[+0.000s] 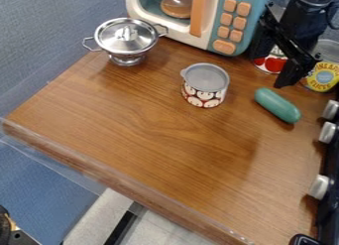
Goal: Push the can to the lower middle of the table
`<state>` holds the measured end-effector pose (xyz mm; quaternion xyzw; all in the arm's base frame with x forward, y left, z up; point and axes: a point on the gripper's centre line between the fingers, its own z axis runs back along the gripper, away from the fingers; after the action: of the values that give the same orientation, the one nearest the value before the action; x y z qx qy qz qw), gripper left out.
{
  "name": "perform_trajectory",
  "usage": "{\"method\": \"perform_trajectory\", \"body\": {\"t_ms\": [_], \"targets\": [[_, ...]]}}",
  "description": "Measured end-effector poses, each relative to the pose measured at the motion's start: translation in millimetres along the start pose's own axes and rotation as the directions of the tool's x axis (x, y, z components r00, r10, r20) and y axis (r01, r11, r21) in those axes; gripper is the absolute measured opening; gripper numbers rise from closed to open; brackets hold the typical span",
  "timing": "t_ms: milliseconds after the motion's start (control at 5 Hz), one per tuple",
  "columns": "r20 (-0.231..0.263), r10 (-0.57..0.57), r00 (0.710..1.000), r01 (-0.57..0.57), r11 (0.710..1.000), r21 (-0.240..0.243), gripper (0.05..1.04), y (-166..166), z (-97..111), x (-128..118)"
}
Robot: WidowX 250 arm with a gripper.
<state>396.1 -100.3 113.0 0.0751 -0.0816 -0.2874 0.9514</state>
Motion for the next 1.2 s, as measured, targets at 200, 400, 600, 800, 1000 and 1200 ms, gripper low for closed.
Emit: {"method": "perform_trajectory", "body": {"t_ms": [200, 400, 600, 800, 1000, 1200], "targets": [[-0.037, 0.003, 0.999, -0.004, 1.0, -0.013, 1.001, -3, -16, -2], [-0.033, 0.08, 0.996, -0.081, 0.997, -0.005, 1.001, 13, -23, -5], [-0.05, 0.17, 0.984, -0.171, 0.985, -0.016, 1.001, 36, -41, -14], [-0.059, 0.175, 0.983, -0.177, 0.984, -0.028, 1.001, 48, -50, -18], [-0.055, 0.125, 0.991, -0.128, 0.989, -0.07, 1.001, 58, -60, -24], [-0.061, 0.125, 0.99, -0.13, 0.989, -0.077, 1.001, 58, -68, -30]]}}
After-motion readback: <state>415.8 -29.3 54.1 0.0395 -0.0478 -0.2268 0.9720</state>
